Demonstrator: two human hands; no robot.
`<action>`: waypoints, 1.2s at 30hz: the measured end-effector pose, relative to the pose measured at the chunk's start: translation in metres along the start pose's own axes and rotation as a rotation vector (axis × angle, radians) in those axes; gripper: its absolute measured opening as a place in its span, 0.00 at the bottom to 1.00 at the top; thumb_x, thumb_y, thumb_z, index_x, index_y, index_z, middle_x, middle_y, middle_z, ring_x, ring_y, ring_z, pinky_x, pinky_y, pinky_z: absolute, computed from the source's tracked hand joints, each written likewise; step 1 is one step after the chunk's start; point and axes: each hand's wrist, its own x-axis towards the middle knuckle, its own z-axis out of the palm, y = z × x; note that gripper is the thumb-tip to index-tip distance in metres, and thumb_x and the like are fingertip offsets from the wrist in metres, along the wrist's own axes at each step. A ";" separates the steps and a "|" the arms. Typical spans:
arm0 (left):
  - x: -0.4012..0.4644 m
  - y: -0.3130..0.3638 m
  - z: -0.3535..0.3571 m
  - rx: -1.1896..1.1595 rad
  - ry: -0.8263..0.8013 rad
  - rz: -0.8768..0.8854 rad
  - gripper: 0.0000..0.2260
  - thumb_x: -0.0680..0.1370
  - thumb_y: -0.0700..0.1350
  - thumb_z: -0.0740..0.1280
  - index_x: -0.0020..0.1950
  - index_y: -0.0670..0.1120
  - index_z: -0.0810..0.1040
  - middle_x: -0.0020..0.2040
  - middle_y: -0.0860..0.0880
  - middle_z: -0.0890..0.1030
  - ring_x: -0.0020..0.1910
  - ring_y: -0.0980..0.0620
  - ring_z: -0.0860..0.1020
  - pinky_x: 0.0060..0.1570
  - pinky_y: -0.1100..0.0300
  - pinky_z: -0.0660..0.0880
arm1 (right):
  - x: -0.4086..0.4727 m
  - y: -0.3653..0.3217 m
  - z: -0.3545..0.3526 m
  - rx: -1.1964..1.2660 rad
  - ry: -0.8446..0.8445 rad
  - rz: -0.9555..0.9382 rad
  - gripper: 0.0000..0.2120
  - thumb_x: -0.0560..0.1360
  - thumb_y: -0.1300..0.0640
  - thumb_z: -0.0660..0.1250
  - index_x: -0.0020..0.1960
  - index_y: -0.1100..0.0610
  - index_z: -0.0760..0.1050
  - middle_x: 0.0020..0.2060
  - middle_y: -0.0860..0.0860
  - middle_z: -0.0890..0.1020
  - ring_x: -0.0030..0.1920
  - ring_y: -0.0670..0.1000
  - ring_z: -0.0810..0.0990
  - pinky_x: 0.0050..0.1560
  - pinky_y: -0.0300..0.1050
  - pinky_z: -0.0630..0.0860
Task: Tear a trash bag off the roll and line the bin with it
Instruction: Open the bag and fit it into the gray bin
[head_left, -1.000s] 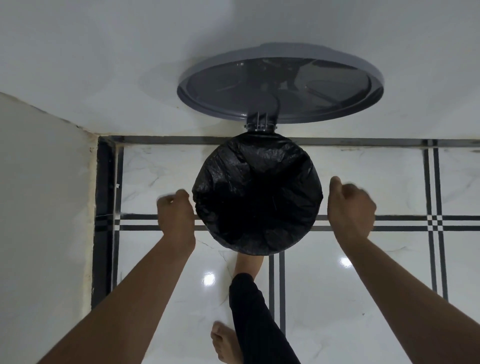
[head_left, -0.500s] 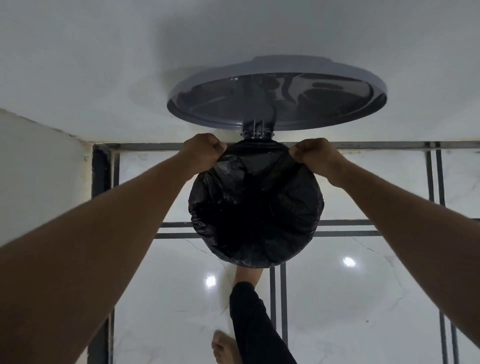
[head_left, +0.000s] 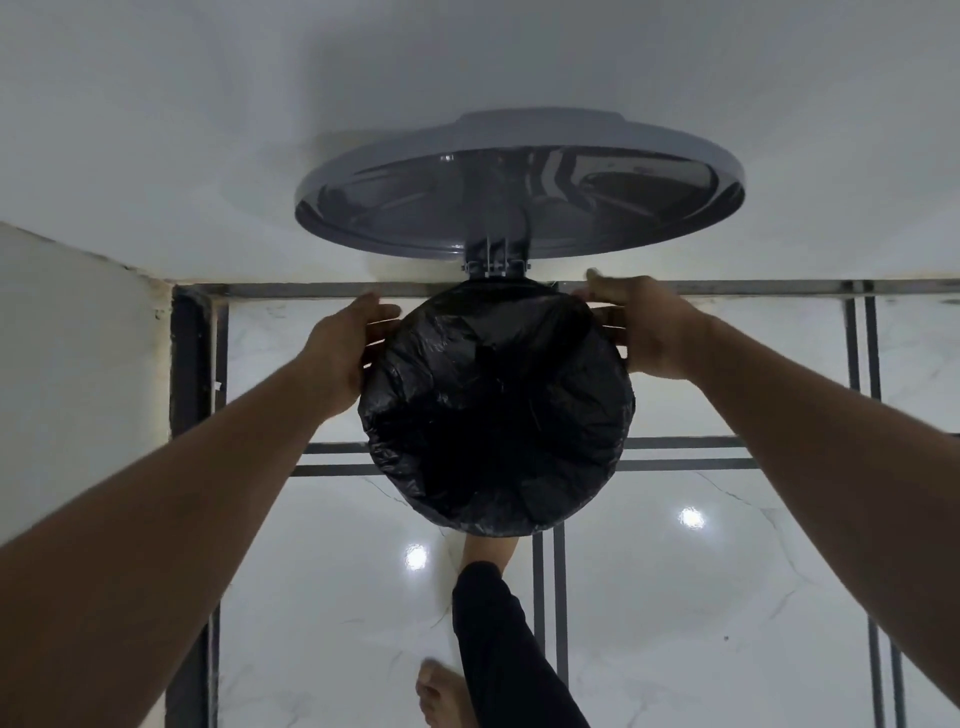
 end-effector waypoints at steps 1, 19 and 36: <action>-0.003 -0.009 -0.002 -0.086 0.057 0.026 0.12 0.83 0.54 0.65 0.50 0.47 0.82 0.46 0.49 0.83 0.43 0.50 0.79 0.45 0.56 0.77 | -0.005 0.006 -0.003 0.088 0.047 0.000 0.15 0.79 0.42 0.69 0.57 0.50 0.84 0.51 0.49 0.86 0.52 0.52 0.83 0.58 0.54 0.76; -0.048 -0.091 -0.015 -0.378 0.192 -0.294 0.06 0.80 0.50 0.67 0.46 0.50 0.80 0.40 0.54 0.83 0.40 0.55 0.80 0.36 0.62 0.78 | -0.062 0.104 0.026 0.700 0.385 0.223 0.10 0.82 0.53 0.62 0.55 0.58 0.77 0.46 0.52 0.82 0.44 0.54 0.80 0.45 0.49 0.78; -0.080 -0.096 -0.017 -0.099 0.313 -0.024 0.06 0.79 0.51 0.63 0.47 0.50 0.74 0.44 0.52 0.77 0.46 0.44 0.74 0.47 0.54 0.69 | -0.086 0.109 0.035 0.144 0.545 0.043 0.13 0.76 0.48 0.67 0.57 0.52 0.79 0.59 0.50 0.82 0.56 0.53 0.81 0.61 0.53 0.78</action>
